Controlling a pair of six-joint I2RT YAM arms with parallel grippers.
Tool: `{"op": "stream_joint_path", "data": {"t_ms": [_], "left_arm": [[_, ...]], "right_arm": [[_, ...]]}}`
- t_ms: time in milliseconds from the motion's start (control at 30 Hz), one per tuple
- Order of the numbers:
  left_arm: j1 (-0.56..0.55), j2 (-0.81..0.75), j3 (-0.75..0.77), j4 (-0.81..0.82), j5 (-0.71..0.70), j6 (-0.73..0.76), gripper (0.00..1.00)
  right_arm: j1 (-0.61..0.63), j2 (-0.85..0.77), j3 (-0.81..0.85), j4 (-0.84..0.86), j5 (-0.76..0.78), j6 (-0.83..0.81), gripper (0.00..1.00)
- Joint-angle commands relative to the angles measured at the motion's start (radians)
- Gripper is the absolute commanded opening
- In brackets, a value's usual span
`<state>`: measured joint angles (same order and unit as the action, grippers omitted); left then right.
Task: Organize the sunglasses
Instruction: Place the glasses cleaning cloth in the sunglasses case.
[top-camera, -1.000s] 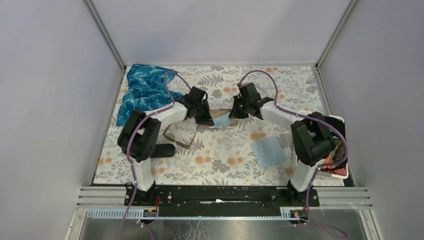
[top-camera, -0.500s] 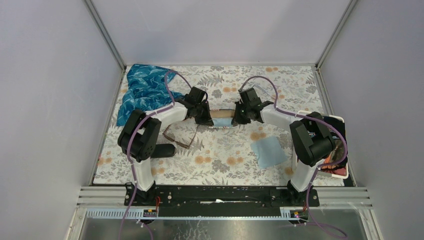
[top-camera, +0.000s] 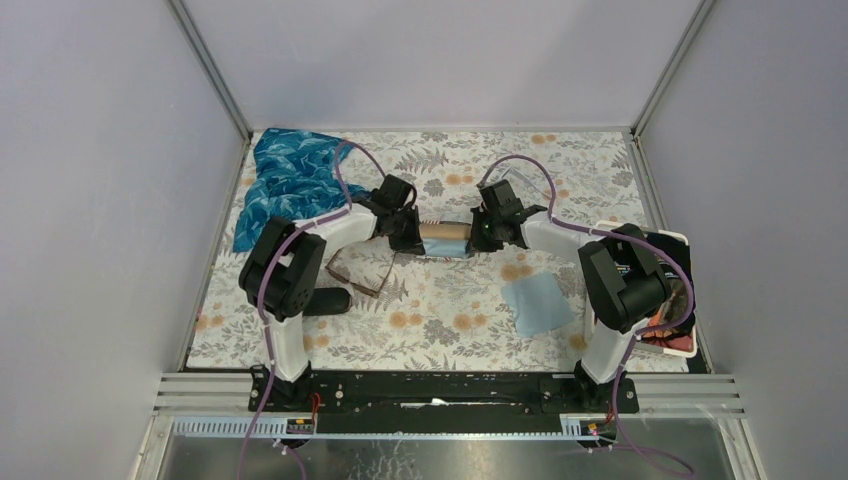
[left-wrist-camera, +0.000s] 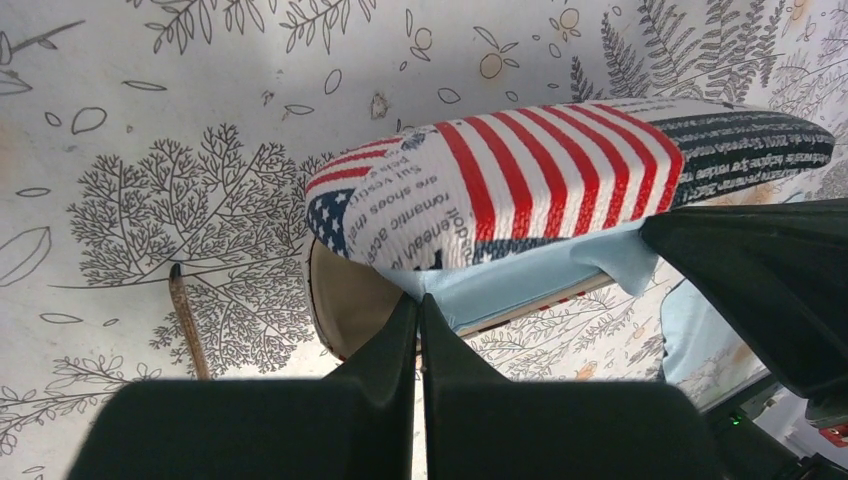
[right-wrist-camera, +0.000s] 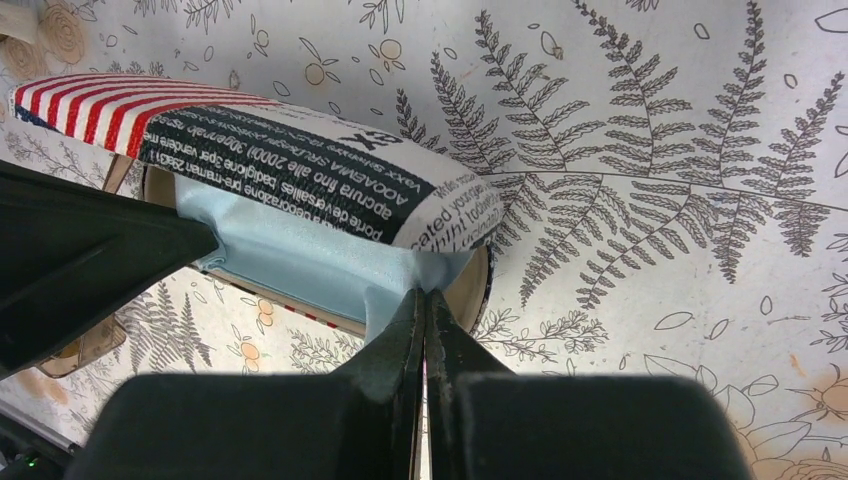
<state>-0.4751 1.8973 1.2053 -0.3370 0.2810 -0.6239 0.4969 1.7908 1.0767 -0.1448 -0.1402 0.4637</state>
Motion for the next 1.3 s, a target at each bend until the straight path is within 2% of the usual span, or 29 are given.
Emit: {"op": "stream_joint_path", "data": {"t_ms": [0, 500, 967, 1100, 1200, 1267], "left_arm": [[0.009, 0.026, 0.051, -0.062, -0.023, 0.055, 0.0], [0.009, 0.06, 0.069, -0.076, -0.052, 0.052, 0.0], [0.008, 0.011, 0.032, -0.07, -0.075, 0.031, 0.0], [0.007, -0.019, -0.001, -0.03, -0.069, 0.011, 0.04], [0.007, -0.031, -0.012, -0.02, -0.072, 0.0, 0.1], [0.007, -0.038, -0.009, -0.019, -0.072, -0.001, 0.16]], "right_arm": [[-0.006, 0.012, 0.035, 0.003, 0.03, -0.037, 0.0], [-0.006, 0.044, 0.019, 0.03, -0.019, -0.029, 0.0], [-0.006, 0.03, 0.001, 0.042, -0.035, -0.021, 0.0], [-0.006, 0.011, -0.011, 0.051, -0.038, -0.018, 0.17], [-0.006, 0.003, -0.009, 0.047, -0.045, -0.016, 0.25], [-0.006, -0.001, -0.004, 0.04, -0.052, -0.016, 0.26]]}}
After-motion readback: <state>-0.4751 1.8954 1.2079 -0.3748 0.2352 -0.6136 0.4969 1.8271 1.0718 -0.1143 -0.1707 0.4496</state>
